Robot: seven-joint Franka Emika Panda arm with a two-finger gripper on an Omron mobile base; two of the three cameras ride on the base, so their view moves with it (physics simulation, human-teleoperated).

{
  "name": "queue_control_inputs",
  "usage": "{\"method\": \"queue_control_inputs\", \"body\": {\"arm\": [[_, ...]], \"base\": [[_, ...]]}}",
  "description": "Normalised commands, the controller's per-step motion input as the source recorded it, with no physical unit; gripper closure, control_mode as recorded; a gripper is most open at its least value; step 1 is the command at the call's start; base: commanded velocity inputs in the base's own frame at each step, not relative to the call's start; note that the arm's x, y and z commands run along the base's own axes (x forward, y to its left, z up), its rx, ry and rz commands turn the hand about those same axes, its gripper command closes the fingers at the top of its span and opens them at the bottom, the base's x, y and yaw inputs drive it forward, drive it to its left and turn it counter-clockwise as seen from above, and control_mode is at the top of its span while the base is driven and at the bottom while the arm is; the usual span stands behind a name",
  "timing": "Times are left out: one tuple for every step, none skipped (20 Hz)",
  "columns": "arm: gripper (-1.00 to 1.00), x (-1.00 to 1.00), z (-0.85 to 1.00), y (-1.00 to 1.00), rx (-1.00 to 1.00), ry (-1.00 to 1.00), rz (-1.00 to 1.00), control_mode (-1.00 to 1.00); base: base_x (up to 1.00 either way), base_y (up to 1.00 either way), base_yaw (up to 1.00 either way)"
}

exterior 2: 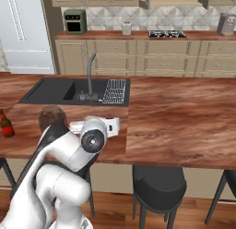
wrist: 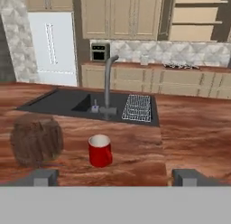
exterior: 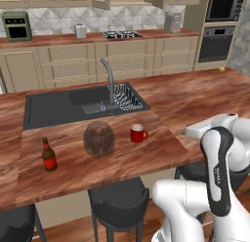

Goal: Open the cabinet directly in front. Then move the beer and the mug to the dining counter with the jar on it.

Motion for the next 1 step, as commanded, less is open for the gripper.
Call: {"method": "queue_control_inputs", "body": {"arm": [[-1.00,-1.00,0.00,0.02,0.00,0.00,0.23,-1.00]], "base": [[0.00,0.00,0.00]]}}
